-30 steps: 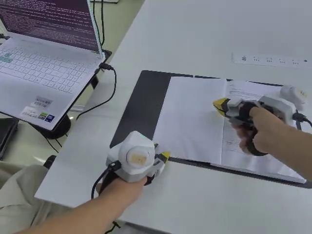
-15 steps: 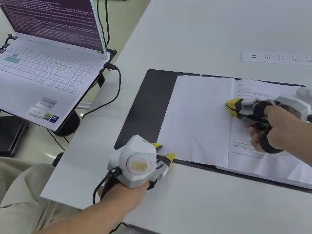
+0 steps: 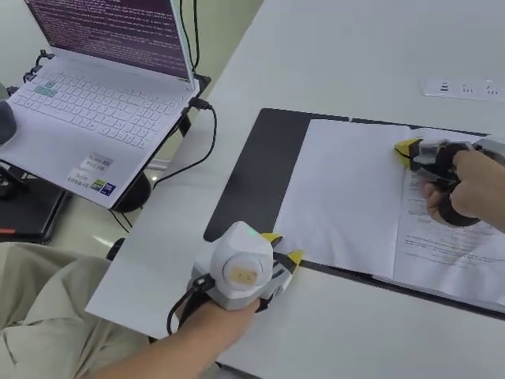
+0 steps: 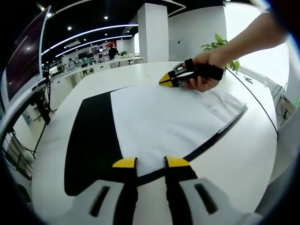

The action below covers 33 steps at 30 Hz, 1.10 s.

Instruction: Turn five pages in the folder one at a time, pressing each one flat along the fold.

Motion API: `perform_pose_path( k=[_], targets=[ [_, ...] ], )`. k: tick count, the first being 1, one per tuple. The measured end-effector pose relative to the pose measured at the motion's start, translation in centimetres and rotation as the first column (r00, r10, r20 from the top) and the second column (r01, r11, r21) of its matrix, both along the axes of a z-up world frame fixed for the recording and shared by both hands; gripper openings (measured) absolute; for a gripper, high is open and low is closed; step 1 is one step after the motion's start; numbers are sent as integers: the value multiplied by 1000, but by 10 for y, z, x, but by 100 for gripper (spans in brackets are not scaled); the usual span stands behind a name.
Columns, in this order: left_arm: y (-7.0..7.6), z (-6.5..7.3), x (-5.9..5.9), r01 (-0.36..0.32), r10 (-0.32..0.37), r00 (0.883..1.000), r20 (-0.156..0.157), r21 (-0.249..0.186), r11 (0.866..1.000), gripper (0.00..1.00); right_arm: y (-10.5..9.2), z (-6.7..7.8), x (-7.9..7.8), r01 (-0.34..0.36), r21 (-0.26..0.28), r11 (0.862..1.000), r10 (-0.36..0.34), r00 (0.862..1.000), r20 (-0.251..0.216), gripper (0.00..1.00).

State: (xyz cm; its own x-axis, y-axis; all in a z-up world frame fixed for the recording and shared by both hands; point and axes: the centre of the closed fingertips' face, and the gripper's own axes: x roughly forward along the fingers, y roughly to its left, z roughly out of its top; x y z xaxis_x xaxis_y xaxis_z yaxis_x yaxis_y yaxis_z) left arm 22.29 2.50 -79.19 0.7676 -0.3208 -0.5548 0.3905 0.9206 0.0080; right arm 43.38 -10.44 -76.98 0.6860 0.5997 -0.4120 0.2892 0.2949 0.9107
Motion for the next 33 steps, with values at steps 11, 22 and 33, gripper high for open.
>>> perform_pose_path(
  k=[11, 22, 33],
  targets=[
    [0, -1, 1, 5, -5, 1000, 9, 4, 1000, 21, -6, 0, 31, 151, 11, 988, -151, 988, 13, 0],
    [0, -1, 2, 5, -5, 1000, 9, 7, 1000, 20, -7, -1, 40, 193, 40, 980, -194, 981, 2, 0],
    [0, 0, 2, 11, -11, 1000, 12, 8, 1000, 20, -1, -1, 3, 32, 75, 997, -30, 999, -28, 0]
  ],
)
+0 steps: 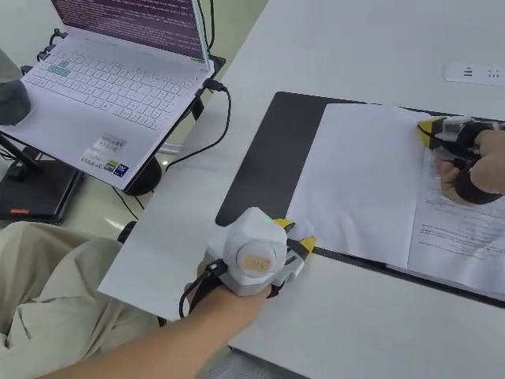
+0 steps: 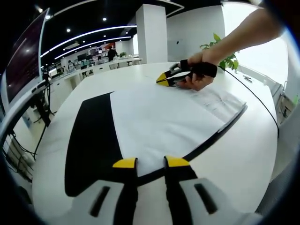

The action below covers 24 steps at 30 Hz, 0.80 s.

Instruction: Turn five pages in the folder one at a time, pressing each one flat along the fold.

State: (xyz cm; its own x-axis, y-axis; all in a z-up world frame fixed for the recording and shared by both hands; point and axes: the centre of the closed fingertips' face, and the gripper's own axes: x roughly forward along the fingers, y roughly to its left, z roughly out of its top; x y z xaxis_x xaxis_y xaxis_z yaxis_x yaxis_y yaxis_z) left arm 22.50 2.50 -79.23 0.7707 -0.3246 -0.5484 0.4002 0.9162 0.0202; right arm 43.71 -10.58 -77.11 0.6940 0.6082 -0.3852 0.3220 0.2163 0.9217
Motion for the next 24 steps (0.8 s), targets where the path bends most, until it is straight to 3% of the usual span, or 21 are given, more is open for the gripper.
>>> perform_pose_path(
  k=[11, 20, 24],
  targets=[
    [-1, 1, 0, -2, 2, 1000, -4, -2, 1000, 20, 7, 2, -48, -162, 34, 986, 163, 986, -41, 0],
    [-1, 2, 0, 0, 0, 1000, -11, 3, 1000, 20, 5, 4, -83, -222, 43, 974, 224, 973, -56, 0],
    [-1, 1, 0, 2, -2, 1000, -15, 6, 1000, 20, 7, 7, -101, -268, 41, 963, 270, 961, -57, 0]
  ],
)
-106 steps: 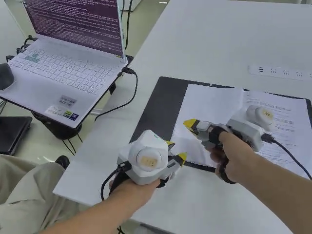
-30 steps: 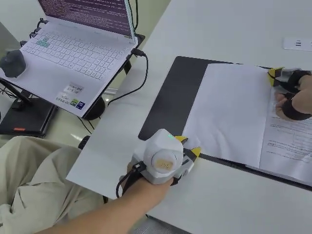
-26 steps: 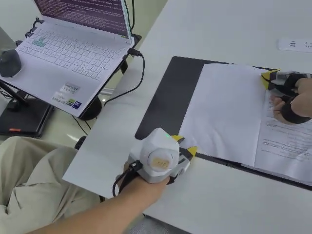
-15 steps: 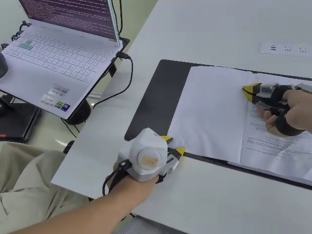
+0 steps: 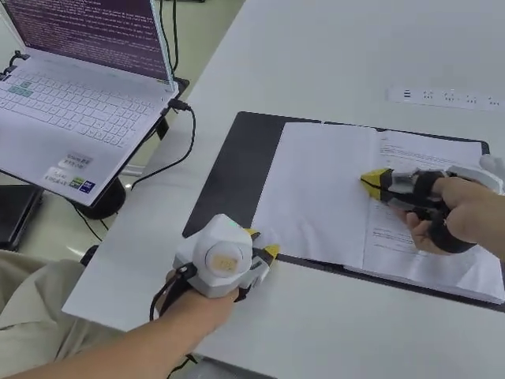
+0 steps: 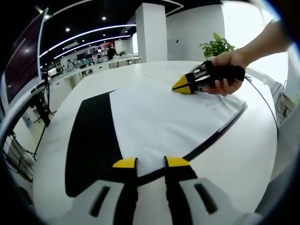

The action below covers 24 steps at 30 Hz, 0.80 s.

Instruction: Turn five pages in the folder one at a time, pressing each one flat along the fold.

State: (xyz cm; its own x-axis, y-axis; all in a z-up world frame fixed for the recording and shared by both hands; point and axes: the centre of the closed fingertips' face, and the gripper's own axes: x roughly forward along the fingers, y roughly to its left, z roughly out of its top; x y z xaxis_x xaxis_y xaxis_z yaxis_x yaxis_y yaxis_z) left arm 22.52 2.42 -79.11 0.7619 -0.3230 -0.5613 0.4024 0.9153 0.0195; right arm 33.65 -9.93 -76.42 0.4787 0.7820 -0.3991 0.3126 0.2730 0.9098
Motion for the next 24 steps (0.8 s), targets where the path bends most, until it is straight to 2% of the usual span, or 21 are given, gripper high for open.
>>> perform_pose_path(
  k=[2, 12, 19, 24],
  targets=[
    [0, 0, 0, 3, -3, 1000, 0, 4, 1000, 20, 1, -2, -11, -48, -16, 999, 48, 999, 4, 0],
    [-1, 2, -1, 15, -15, 1000, -4, 17, 1000, 20, 1, -4, -48, -89, -15, 996, 89, 996, -1, 0],
    [-1, 3, -1, 17, -17, 1000, -1, 19, 1000, 19, -1, -9, -76, -141, -35, 989, 140, 990, -8, 0],
    [-2, 3, -2, 23, -23, 1000, 2, 22, 999, 19, -2, -10, -93, -148, -36, 988, 147, 989, -15, 0]
  ],
)
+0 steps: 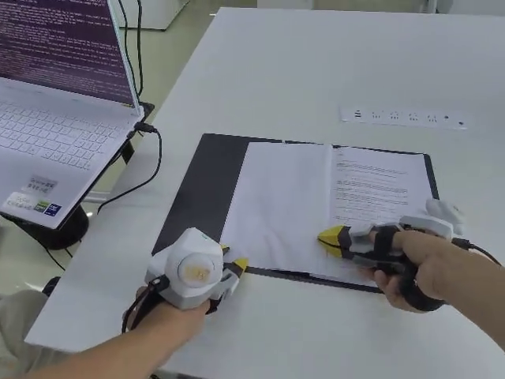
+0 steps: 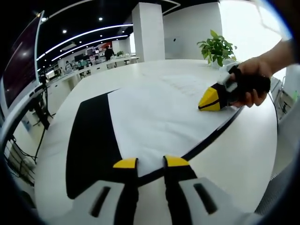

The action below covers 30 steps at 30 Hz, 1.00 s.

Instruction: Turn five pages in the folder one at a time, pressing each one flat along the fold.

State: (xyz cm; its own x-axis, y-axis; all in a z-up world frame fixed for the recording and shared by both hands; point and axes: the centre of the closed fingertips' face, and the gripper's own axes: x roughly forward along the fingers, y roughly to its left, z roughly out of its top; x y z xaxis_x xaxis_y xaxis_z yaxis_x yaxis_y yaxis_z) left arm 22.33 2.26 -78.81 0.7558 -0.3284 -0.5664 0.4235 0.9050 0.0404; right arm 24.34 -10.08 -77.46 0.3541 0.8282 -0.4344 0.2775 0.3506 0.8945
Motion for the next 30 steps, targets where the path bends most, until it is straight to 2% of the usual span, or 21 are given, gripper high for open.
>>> perform_pose_path(
  k=[3, 6, 12, 19, 23, 26, 28, 30],
  targets=[
    [-1, 0, 0, 2, -2, 1000, 1, 2, 1000, 18, -1, -1, -11, -7, 2, 1000, 7, 1000, -7, 0],
    [-2, 0, -1, 9, -9, 1000, 0, 8, 1000, 17, -9, -11, -15, -7, 11, 1000, 7, 1000, -19, 0],
    [-2, -1, -1, 9, -9, 1000, 2, 11, 1000, 16, -13, -16, -32, -4, 25, 1000, 5, 999, -41, 0],
    [-3, -1, -1, 6, -6, 1000, -6, 9, 1000, 16, -17, -18, -62, -11, 32, 999, 13, 998, -64, 0],
    [-2, -1, -2, -8, 7, 1000, -16, -5, 1000, 16, -19, -3, -74, -2, 59, 998, 4, 999, -39, 0],
    [-1, -1, 0, -23, 22, 999, -35, -7, 1000, 18, -25, 18, -75, 39, 94, 995, -40, 999, 3, 0],
    [1, 0, -1, -37, 36, 998, -54, -10, 999, 23, -30, 33, -73, 67, 101, 993, -72, 996, 43, 0],
    [1, 2, -3, -32, 31, 998, -59, -17, 999, 27, -35, 50, -71, 94, 106, 990, -104, 990, 98, 0]
  ],
)
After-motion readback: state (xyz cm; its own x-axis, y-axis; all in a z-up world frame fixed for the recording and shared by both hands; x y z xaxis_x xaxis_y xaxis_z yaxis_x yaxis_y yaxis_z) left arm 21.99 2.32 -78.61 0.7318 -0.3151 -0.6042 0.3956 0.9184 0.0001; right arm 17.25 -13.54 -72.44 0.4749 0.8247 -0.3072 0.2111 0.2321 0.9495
